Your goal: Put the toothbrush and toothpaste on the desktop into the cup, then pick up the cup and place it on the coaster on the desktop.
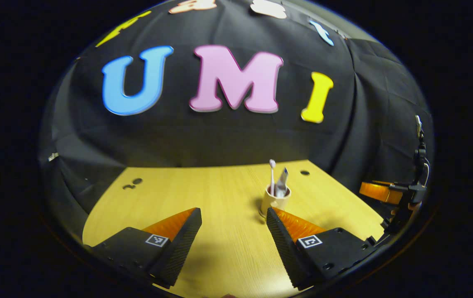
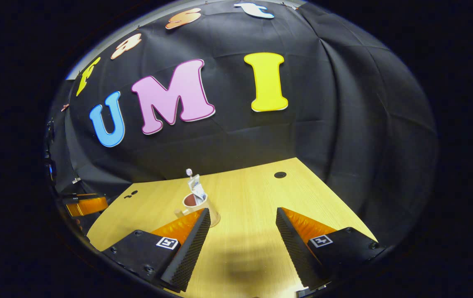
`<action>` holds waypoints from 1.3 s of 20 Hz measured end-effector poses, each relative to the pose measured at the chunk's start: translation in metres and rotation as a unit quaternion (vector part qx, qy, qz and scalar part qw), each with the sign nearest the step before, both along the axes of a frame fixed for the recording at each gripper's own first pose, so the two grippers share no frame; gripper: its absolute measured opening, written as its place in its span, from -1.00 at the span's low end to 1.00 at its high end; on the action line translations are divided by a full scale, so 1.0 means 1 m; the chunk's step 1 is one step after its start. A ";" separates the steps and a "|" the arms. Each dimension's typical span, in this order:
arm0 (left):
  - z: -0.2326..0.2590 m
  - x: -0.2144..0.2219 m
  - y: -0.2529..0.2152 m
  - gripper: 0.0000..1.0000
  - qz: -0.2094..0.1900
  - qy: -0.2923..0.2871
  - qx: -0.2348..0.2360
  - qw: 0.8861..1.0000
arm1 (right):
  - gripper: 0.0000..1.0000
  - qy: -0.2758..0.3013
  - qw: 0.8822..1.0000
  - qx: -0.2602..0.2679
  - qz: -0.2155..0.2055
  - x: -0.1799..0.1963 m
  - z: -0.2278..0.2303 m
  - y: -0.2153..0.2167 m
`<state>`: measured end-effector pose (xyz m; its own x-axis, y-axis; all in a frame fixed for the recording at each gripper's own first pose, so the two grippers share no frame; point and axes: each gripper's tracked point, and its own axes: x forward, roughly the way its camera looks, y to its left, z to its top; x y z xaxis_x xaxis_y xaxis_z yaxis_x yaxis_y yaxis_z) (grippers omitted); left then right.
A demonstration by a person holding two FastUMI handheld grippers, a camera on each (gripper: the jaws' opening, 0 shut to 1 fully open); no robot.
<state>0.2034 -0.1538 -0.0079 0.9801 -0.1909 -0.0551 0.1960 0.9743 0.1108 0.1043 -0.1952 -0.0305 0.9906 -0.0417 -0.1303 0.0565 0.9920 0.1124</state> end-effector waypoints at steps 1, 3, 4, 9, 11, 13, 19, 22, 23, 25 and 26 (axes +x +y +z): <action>0.013 -0.016 0.010 0.96 0.009 -0.027 -0.016 0.999 | 0.95 -0.004 1.000 0.000 0.001 -0.010 0.005 0.007; 0.029 -0.046 0.027 0.95 0.026 -0.069 -0.035 0.997 | 0.96 -0.013 1.000 0.004 -0.001 -0.031 0.014 0.020; 0.037 -0.063 0.038 0.95 0.036 -0.093 -0.034 0.994 | 0.95 -0.013 1.000 0.005 0.004 -0.041 0.016 0.029; 0.056 -0.123 0.075 0.95 0.075 -0.139 0.014 0.987 | 0.95 -0.016 1.000 0.014 0.015 -0.090 0.031 0.059; 0.060 -0.139 0.079 0.94 0.078 -0.140 -0.014 0.987 | 0.96 -0.032 0.999 0.012 0.010 -0.108 0.042 0.068; 0.065 -0.159 0.087 0.94 0.079 -0.161 -0.031 0.983 | 0.95 -0.041 0.999 0.008 0.011 -0.123 0.046 0.079; 0.065 -0.197 0.068 0.94 0.013 -0.230 -0.035 0.973 | 0.95 -0.046 0.999 0.010 0.026 -0.146 0.047 0.100; 0.063 -0.211 0.072 0.94 0.009 -0.251 -0.068 0.965 | 0.95 -0.062 0.998 0.003 0.033 -0.154 0.052 0.104; 0.059 -0.214 0.074 0.94 0.013 -0.251 -0.070 0.965 | 0.96 -0.062 0.997 0.004 0.036 -0.156 0.051 0.106; 0.050 -0.221 0.077 0.94 0.021 -0.244 -0.062 0.968 | 0.95 -0.063 0.997 0.002 0.043 -0.161 0.050 0.111; 0.047 -0.224 0.078 0.94 0.020 -0.240 -0.059 0.969 | 0.95 -0.064 0.997 -0.002 0.045 -0.162 0.050 0.112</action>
<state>-0.0207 -0.0758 0.0393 0.8941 -0.1285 0.4291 0.1105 0.9916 0.0668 -0.0582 -0.0834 0.0191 0.9988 0.0488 -0.0033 -0.0482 0.9929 0.1091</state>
